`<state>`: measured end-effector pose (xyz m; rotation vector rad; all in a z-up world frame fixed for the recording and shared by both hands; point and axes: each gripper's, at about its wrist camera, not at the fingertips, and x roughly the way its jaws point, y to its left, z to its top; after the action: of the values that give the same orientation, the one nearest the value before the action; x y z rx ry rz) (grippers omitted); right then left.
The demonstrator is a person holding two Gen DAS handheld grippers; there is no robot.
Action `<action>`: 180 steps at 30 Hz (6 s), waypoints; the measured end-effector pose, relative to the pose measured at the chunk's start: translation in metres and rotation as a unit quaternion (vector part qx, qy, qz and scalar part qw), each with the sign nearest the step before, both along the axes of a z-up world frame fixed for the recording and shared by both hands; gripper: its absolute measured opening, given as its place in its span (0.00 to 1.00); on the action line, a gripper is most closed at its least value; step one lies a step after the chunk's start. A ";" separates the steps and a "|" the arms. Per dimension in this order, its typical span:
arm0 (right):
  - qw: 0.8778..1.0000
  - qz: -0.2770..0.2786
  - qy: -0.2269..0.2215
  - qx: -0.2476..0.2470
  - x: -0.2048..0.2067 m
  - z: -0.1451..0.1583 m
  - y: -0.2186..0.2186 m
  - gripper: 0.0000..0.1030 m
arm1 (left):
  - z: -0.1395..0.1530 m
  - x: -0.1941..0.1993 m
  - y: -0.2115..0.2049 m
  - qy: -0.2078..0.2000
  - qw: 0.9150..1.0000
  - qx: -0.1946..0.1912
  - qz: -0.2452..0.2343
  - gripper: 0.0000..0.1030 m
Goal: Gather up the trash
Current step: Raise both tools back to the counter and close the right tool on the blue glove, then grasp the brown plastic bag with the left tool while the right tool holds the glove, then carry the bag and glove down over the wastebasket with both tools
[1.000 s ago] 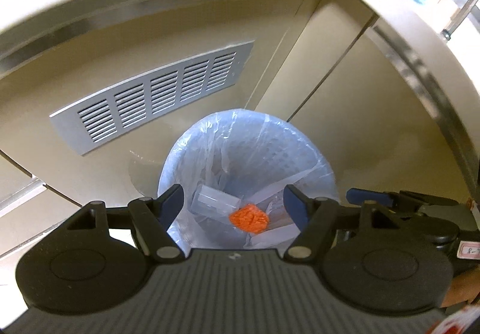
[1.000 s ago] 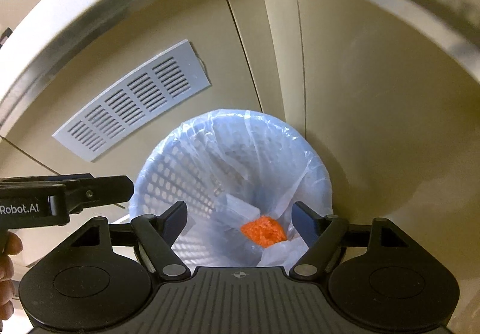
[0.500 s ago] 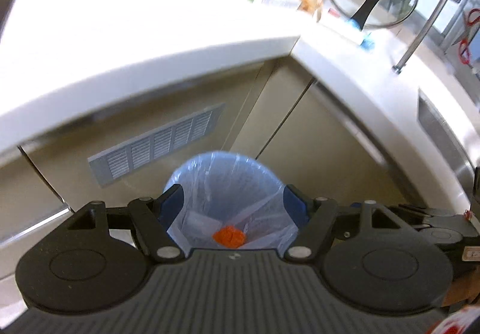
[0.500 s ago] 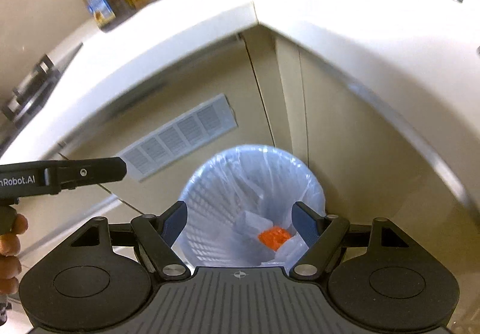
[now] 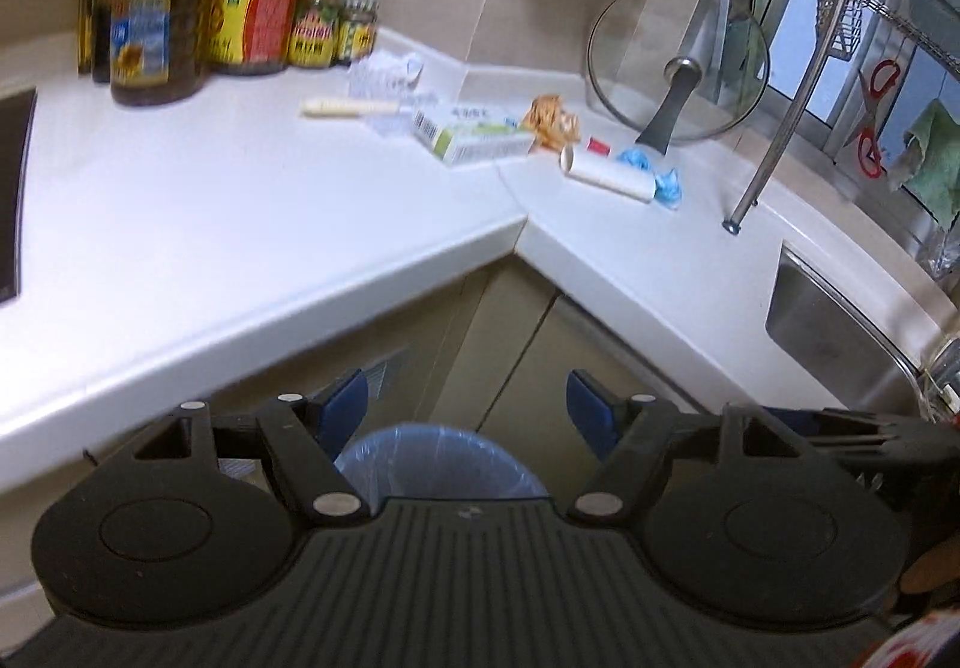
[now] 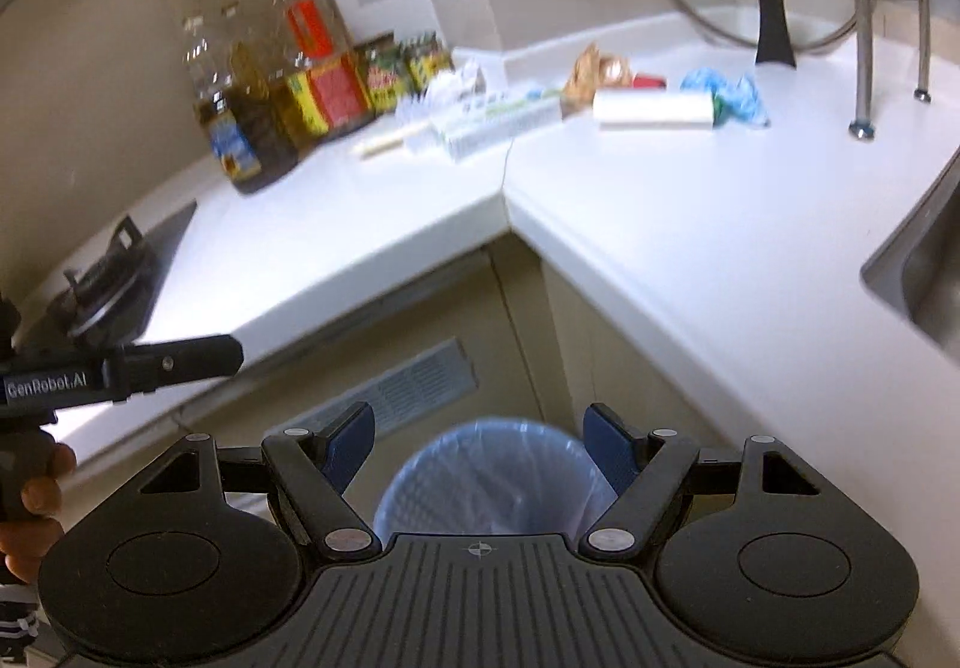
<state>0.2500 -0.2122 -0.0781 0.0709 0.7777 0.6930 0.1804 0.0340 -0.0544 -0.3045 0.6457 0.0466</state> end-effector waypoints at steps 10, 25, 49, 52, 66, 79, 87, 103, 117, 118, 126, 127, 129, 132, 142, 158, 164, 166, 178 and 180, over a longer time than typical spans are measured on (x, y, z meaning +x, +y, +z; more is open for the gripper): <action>0.999 -0.012 -0.036 0.012 0.061 0.022 -0.026 0.74 | 0.016 0.046 -0.010 -0.018 1.000 0.024 0.009 0.68; 0.992 -0.080 -0.095 -0.002 0.225 0.039 -0.061 0.74 | 0.032 0.192 -0.052 -0.033 0.998 0.056 -0.020 0.68; 0.996 -0.030 -0.069 -0.046 0.372 -0.008 -0.014 0.48 | 0.016 0.368 -0.055 -0.005 0.994 0.097 -0.044 0.67; 0.997 -0.028 -0.063 -0.043 0.377 -0.012 -0.013 0.39 | 0.014 0.376 -0.056 -0.002 0.994 0.097 -0.047 0.67; 0.994 -0.067 -0.082 -0.005 0.387 0.002 -0.033 0.23 | -0.004 0.416 -0.058 0.020 0.992 0.106 -0.060 0.44; 0.993 -0.087 -0.083 0.010 0.378 0.008 -0.047 0.23 | -0.004 0.425 -0.061 0.013 0.993 0.095 -0.064 0.09; 0.991 -0.095 -0.089 0.022 0.362 0.021 -0.053 0.23 | 0.026 0.399 -0.058 -0.032 0.994 0.086 -0.063 0.08; 0.990 -0.089 -0.098 0.052 0.290 0.052 -0.056 0.23 | 0.063 0.279 -0.030 -0.062 0.997 0.039 -0.032 0.08; 0.993 -0.055 -0.080 0.072 0.162 0.067 -0.037 0.23 | 0.059 0.141 -0.007 -0.049 0.999 0.009 -0.014 0.08; 0.993 -0.052 -0.078 0.073 0.152 0.067 -0.035 0.23 | 0.058 0.132 -0.005 -0.046 0.999 0.008 -0.014 0.08; 0.996 -0.023 -0.046 0.066 0.077 0.053 -0.013 0.23 | 0.044 0.060 0.004 -0.025 1.000 -0.010 -0.016 0.08; 0.997 -0.019 -0.042 0.064 0.069 0.050 -0.010 0.23 | 0.041 0.053 0.005 -0.022 1.000 -0.012 -0.016 0.08; 0.998 -0.013 -0.034 0.057 0.054 0.044 -0.004 0.23 | 0.036 0.039 0.006 -0.016 1.000 -0.015 -0.017 0.08; 0.999 -0.004 -0.023 0.045 0.035 0.033 0.004 0.23 | 0.028 0.022 0.008 -0.006 1.000 -0.024 -0.016 0.08; 0.999 0.025 0.020 0.004 0.010 -0.007 0.021 0.23 | -0.006 -0.011 0.009 0.042 0.998 -0.044 0.001 0.08; 0.992 0.077 0.089 -0.047 0.023 -0.079 0.016 0.23 | -0.075 -0.009 -0.017 0.145 0.988 -0.050 0.036 0.08; 0.989 0.093 0.099 -0.060 0.032 -0.108 0.021 0.23 | -0.108 -0.002 -0.017 0.173 0.981 -0.062 0.059 0.08; 0.988 0.095 0.103 -0.064 0.036 -0.118 0.023 0.23 | -0.118 0.001 -0.015 0.179 0.979 -0.068 0.067 0.08; 0.987 0.085 0.114 -0.078 0.060 -0.176 0.035 0.23 | -0.180 0.031 -0.012 0.204 0.971 -0.090 0.089 0.08; 0.987 0.078 0.118 -0.079 0.064 -0.184 0.035 0.23 | -0.191 0.037 -0.012 0.213 0.969 -0.093 0.089 0.08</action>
<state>0.3143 -0.1772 -0.2621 -0.0540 1.0716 0.7782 0.2174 0.0215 -0.2455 -0.5409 1.0522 0.2288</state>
